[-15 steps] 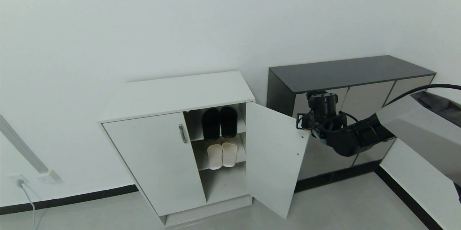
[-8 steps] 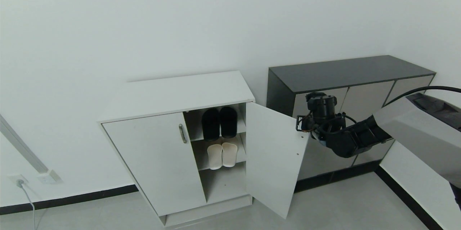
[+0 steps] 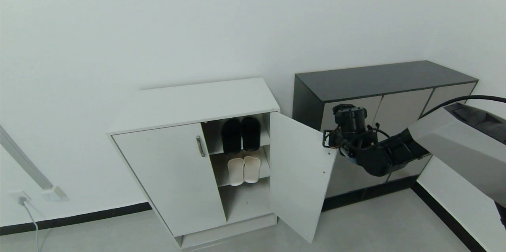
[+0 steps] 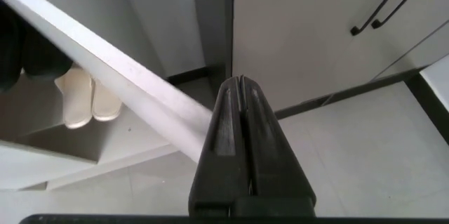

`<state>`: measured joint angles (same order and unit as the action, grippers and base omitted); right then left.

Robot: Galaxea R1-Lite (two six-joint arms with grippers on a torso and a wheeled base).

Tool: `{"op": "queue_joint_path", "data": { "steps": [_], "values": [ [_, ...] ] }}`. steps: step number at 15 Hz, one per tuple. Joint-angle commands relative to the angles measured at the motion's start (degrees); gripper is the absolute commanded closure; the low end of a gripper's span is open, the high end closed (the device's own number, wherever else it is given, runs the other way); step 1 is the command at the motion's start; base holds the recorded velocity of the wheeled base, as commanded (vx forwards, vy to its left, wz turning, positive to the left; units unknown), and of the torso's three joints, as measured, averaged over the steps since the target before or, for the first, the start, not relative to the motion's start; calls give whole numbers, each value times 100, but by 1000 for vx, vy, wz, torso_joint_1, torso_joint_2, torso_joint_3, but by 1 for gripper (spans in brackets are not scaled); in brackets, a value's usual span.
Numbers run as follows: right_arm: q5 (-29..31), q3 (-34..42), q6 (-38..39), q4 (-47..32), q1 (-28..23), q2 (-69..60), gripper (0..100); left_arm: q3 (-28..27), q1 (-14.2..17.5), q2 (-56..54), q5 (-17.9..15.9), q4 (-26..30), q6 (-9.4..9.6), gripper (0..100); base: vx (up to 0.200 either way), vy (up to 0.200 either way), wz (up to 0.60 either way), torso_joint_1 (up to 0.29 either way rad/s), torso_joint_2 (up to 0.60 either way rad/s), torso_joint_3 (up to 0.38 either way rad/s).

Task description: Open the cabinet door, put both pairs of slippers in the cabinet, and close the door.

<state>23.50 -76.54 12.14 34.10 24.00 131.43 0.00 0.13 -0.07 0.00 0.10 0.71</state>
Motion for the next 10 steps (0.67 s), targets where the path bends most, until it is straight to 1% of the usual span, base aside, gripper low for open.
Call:
{"op": "queue_joint_path", "data": {
  "steps": [1,5,10],
  "values": [
    [5,149,-1,0,122,-214,100,0,4,7,0,-1,0,100,0,0,0,0,0,0],
    [5,491,-1,9,482,-399,100,0,4,7,9,-1,0,100,0,0,0,0,0,0],
    [58,1159,16,62,1256,-882,100,0,4,7,9,-1,-36,100,0,0,0,0,0,0]
  ]
}}
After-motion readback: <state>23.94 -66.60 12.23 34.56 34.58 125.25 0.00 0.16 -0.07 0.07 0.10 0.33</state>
